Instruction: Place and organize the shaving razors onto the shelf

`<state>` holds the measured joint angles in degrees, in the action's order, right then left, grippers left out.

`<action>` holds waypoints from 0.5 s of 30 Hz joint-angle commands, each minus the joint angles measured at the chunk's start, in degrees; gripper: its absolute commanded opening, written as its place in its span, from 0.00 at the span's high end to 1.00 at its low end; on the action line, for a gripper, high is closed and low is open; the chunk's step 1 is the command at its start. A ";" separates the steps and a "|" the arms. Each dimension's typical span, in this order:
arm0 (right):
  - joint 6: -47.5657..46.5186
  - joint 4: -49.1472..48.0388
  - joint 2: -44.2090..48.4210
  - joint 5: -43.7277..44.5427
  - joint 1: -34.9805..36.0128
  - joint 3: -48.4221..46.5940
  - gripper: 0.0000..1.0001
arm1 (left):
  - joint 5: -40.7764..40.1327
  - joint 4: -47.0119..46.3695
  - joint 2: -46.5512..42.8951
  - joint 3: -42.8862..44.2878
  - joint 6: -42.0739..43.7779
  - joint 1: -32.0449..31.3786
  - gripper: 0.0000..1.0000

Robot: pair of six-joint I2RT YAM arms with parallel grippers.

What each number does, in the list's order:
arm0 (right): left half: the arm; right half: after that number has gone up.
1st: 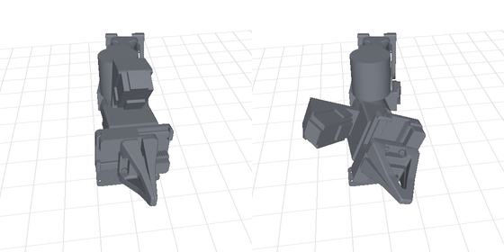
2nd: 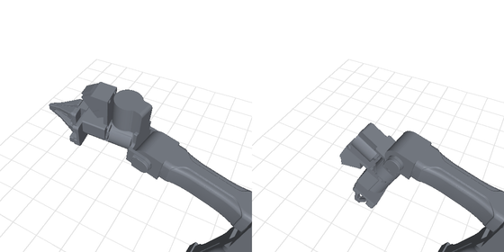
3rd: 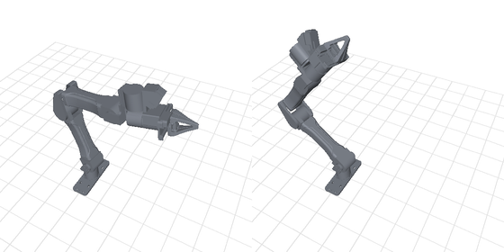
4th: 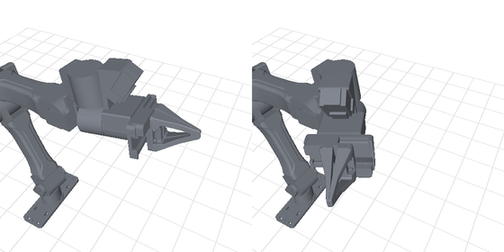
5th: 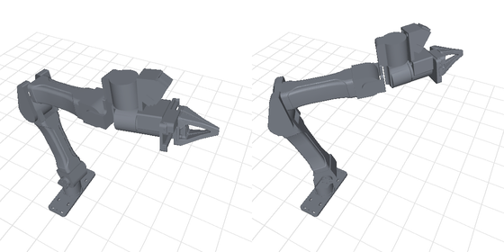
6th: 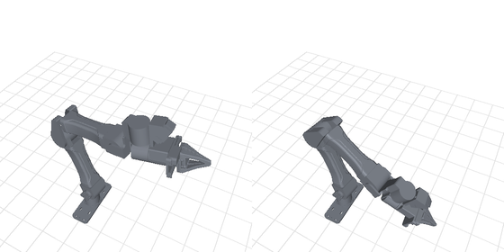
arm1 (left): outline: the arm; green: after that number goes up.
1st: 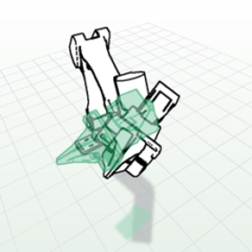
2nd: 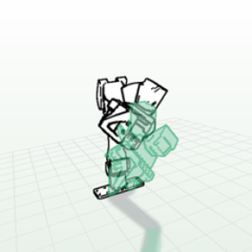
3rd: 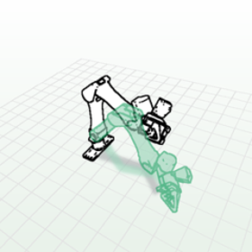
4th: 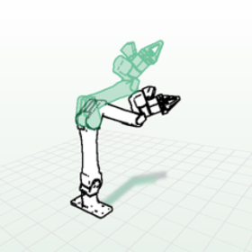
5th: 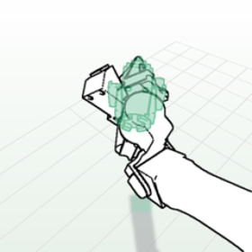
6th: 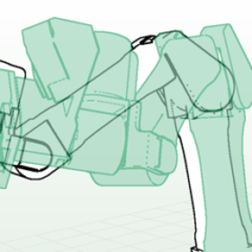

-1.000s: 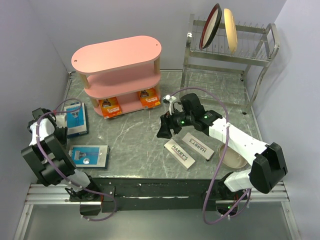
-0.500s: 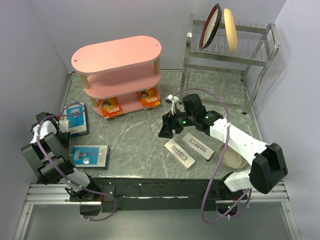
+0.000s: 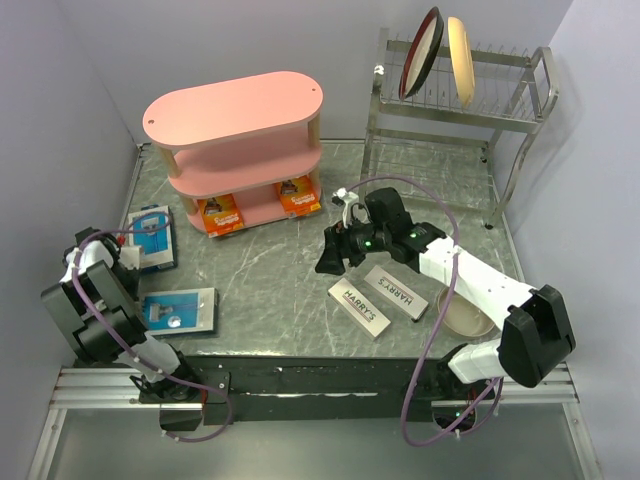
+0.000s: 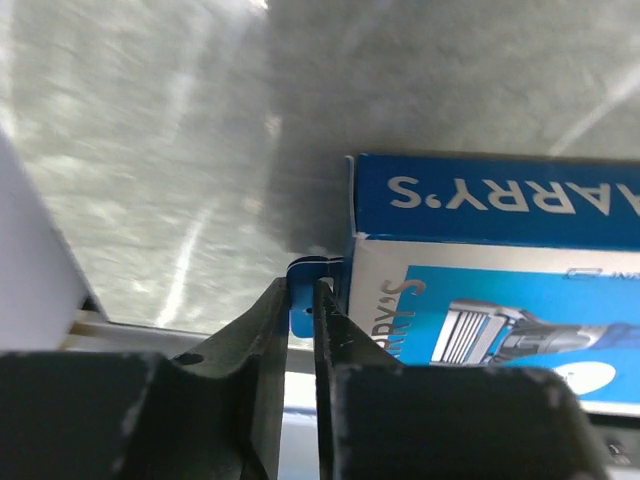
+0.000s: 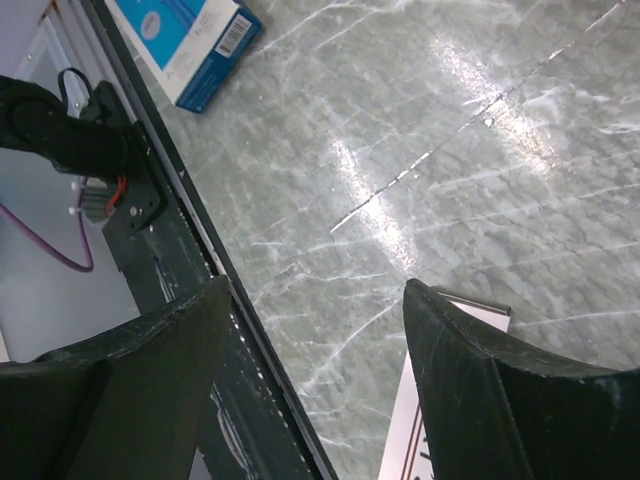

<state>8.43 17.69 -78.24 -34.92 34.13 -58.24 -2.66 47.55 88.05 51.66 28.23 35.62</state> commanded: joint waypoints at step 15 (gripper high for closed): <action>12.75 -10.22 0.36 2.65 -0.12 5.58 0.23 | 12.93 12.48 5.20 9.76 -15.31 -10.48 0.99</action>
<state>17.98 10.87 -80.49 -34.70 34.13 -54.43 7.90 58.48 92.73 57.60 16.25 25.74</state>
